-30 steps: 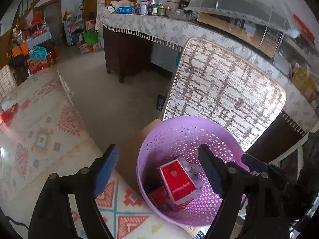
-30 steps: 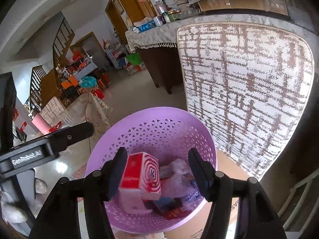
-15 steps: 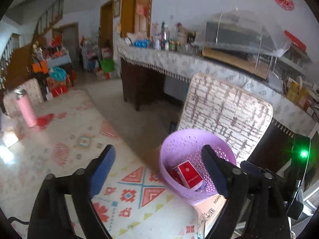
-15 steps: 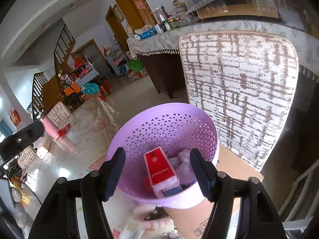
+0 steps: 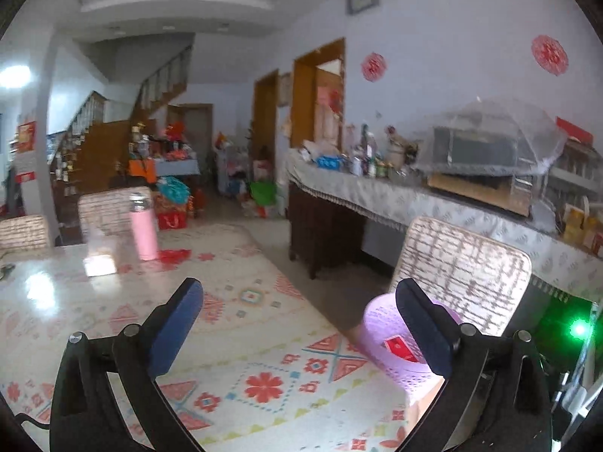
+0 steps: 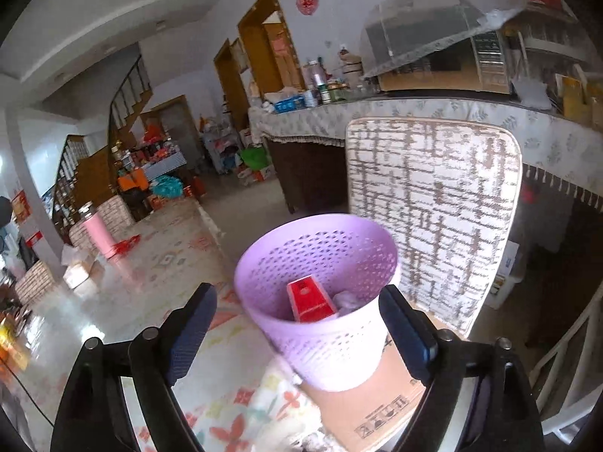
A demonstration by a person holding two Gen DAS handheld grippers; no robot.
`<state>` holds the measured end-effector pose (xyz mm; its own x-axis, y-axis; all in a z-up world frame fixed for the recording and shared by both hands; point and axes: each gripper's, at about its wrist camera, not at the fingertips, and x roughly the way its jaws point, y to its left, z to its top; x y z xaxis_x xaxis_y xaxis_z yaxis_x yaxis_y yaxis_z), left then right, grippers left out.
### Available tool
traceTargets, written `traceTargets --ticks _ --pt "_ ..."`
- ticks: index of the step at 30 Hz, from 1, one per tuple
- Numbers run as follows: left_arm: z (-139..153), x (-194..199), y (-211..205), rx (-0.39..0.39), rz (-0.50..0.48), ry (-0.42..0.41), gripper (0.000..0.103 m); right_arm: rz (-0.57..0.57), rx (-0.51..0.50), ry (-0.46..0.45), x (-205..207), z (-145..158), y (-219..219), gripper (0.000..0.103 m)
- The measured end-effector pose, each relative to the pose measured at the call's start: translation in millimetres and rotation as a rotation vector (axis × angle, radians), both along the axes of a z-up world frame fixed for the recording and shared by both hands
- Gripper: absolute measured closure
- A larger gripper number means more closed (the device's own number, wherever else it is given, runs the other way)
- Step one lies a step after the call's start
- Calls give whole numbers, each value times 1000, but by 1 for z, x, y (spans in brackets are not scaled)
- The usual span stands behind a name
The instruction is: Collect trash
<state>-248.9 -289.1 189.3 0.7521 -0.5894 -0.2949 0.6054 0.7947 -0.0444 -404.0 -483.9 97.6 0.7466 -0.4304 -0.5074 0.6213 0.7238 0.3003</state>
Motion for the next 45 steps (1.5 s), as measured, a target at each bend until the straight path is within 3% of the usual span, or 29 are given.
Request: traceTargets --ticks 7,16,25,45 --pt "-10 -18 35 -33 49 -44 1 21 -78 24 -6 2 37 10" --pt "-33 -21 43 50 112 -9 1 -15 -96 70 -16 -8 52 2" --pt "-64 -5 26 142 55 130 1 11 -74 109 -12 -20 52 1" --pt "-88 -2 9 254 53 163 1 25 -73 149 -3 -26 53 1"
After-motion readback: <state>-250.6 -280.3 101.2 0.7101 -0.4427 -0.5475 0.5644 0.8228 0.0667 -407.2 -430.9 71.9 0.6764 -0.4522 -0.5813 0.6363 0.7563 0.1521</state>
